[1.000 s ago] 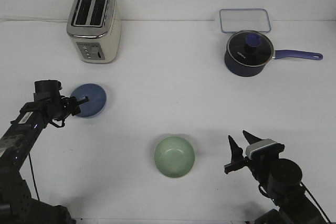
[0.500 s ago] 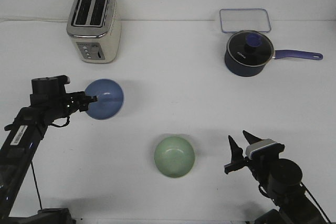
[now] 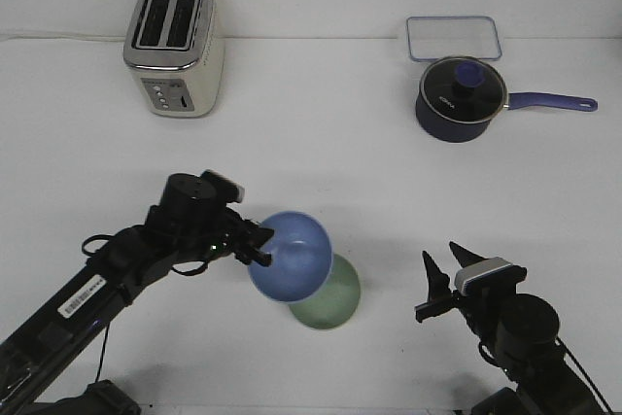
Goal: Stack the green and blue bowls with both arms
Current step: 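Carry the blue bowl over the green bowl and lower it inside, then open the left gripper and withdraw it from the stacked bowls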
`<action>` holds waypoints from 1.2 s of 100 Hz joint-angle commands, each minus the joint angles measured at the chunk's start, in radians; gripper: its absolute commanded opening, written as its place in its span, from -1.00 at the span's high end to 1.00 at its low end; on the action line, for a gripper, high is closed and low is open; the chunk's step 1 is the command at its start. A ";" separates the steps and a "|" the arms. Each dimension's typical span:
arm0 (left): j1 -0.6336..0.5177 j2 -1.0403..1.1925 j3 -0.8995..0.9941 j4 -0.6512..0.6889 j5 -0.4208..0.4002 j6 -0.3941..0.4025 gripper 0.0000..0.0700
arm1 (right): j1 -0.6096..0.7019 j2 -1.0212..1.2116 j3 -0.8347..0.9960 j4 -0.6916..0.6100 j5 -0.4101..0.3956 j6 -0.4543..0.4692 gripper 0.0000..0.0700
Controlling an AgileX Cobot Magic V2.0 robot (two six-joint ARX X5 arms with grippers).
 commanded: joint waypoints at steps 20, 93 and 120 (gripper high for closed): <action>-0.153 0.146 0.016 0.036 -0.065 0.011 0.96 | 0.006 0.003 0.001 0.001 -0.002 -0.002 0.06; -0.150 0.123 0.064 0.061 -0.146 0.059 -0.19 | 0.006 0.003 0.001 -0.002 0.002 -0.003 0.06; 0.031 -0.074 0.079 0.080 -0.392 0.122 -0.13 | 0.006 0.003 0.001 0.002 0.043 -0.007 0.06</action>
